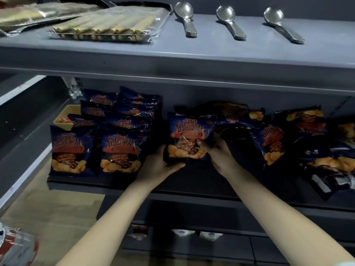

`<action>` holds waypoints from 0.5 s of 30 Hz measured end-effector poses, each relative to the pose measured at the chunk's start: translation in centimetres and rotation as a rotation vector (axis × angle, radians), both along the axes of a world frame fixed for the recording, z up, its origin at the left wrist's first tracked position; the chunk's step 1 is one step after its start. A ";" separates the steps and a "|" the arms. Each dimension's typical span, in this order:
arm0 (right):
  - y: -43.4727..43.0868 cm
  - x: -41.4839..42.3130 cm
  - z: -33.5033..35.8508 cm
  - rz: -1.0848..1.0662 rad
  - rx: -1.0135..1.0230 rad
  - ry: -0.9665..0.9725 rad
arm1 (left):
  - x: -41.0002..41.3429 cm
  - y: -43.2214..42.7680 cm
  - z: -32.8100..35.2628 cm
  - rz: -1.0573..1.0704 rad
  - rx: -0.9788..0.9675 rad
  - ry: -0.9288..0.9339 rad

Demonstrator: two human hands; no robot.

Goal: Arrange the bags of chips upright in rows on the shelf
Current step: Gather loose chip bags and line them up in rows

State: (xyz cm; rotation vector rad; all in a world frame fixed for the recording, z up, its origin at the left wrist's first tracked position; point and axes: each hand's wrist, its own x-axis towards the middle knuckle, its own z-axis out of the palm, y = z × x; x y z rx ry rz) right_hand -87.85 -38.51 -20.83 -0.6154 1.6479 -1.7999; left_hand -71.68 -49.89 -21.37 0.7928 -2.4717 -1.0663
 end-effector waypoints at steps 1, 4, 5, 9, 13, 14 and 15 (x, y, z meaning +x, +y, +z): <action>-0.4 -0.4 0.2 -0.002 -0.005 0.020 | -0.1 0.1 -0.3 0.013 -0.058 -0.029; -1.8 -0.7 0.5 -0.008 0.011 0.078 | -0.6 0.1 -1.4 0.089 -0.092 -0.073; -2.3 -0.7 0.5 -0.006 0.014 0.085 | -0.8 0.2 -1.6 0.110 -0.072 -0.088; -3.8 -0.6 0.2 -0.013 0.028 0.012 | -1.1 0.8 -1.7 0.130 -0.061 -0.101; -4.3 -0.7 -0.7 -0.023 0.052 -0.158 | -1.3 0.5 -2.0 0.125 -0.115 -0.058; -4.2 -0.8 -0.8 -0.022 0.070 -0.173 | -1.5 0.3 -2.0 0.112 -0.135 -0.051; -4.1 -0.9 -1.1 -0.028 0.088 -0.175 | -1.7 0.1 -2.1 0.097 -0.156 -0.046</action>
